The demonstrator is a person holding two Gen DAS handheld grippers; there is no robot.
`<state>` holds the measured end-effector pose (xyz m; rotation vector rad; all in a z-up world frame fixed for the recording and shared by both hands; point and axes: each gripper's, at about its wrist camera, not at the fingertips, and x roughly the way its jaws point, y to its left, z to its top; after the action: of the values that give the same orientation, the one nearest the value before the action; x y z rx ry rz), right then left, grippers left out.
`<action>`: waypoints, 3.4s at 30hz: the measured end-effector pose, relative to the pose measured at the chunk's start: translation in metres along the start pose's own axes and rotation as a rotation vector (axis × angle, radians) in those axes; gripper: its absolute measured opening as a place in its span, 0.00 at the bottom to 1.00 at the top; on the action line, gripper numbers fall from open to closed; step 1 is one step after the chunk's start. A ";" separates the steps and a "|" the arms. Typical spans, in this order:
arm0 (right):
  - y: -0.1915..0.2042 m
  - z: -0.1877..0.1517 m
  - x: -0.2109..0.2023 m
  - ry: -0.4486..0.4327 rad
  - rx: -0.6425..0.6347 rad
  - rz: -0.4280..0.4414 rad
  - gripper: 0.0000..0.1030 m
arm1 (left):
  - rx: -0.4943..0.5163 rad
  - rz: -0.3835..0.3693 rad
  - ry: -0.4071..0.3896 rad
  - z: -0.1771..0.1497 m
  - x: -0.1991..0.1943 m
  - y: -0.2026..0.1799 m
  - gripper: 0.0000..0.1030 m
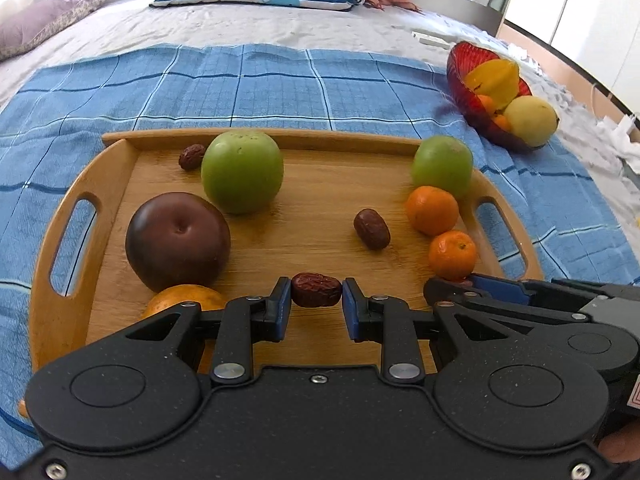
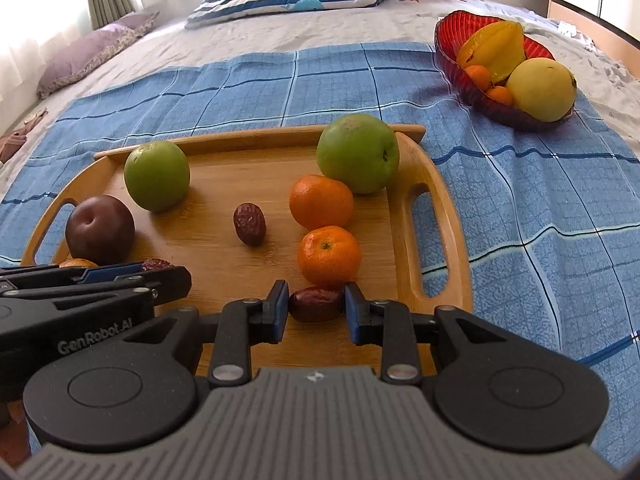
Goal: Organize fruits
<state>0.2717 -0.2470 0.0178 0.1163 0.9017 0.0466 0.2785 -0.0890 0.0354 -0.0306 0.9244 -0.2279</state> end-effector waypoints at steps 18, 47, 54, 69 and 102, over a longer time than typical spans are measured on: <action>0.000 0.000 0.000 0.003 -0.008 -0.005 0.35 | 0.029 0.019 0.002 0.000 0.005 -0.007 0.25; -0.003 0.000 0.000 -0.003 0.004 -0.016 0.39 | 0.066 0.078 -0.020 -0.003 0.008 -0.008 0.46; -0.006 -0.001 -0.001 -0.009 0.013 -0.016 0.39 | 0.058 0.089 -0.024 -0.003 0.008 -0.005 0.60; -0.007 -0.003 -0.014 -0.044 0.007 -0.026 0.54 | 0.013 0.087 -0.036 -0.004 -0.003 0.007 0.81; 0.009 -0.020 -0.057 -0.201 -0.056 -0.067 0.87 | -0.009 0.103 -0.176 -0.027 -0.065 0.028 0.96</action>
<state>0.2209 -0.2414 0.0505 0.0376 0.7028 -0.0027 0.2248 -0.0465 0.0666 -0.0106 0.7491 -0.1232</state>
